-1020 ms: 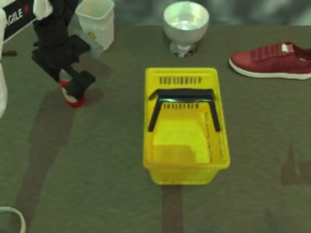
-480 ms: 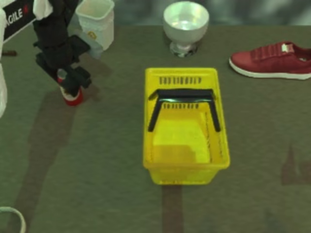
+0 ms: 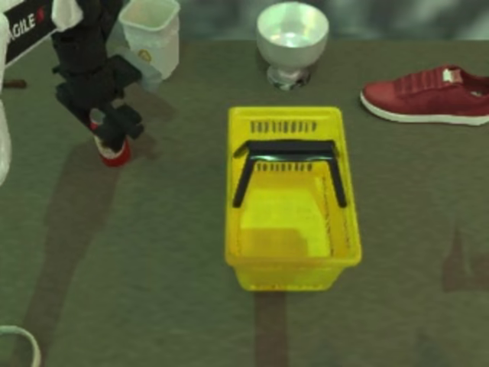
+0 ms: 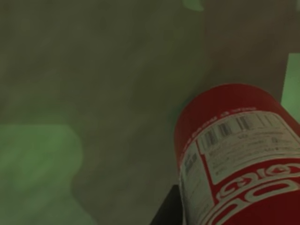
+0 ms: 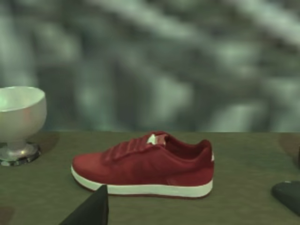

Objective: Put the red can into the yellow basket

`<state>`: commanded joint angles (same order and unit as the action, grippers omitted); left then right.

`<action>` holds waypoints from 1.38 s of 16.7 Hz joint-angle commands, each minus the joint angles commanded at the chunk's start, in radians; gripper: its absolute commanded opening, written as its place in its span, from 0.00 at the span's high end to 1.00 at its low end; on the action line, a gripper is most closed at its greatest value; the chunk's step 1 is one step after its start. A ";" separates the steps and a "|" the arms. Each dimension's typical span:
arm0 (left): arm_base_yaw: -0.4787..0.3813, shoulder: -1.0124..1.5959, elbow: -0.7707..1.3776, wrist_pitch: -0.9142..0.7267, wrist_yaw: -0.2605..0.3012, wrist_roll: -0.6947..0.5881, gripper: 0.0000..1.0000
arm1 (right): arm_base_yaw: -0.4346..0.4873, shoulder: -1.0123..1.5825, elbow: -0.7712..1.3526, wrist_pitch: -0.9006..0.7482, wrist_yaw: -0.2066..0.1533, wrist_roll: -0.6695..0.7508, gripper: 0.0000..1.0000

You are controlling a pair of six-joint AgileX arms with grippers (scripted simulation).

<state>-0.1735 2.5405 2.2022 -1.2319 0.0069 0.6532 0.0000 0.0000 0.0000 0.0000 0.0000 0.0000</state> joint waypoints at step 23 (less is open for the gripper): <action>-0.124 -0.297 -0.711 1.705 1.073 -0.520 1.00 | 0.000 0.000 0.000 0.000 0.000 0.000 0.00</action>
<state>-0.2977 2.2438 1.4907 0.4733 1.0795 0.1329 0.0000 0.0000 0.0000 0.0000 0.0000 0.0000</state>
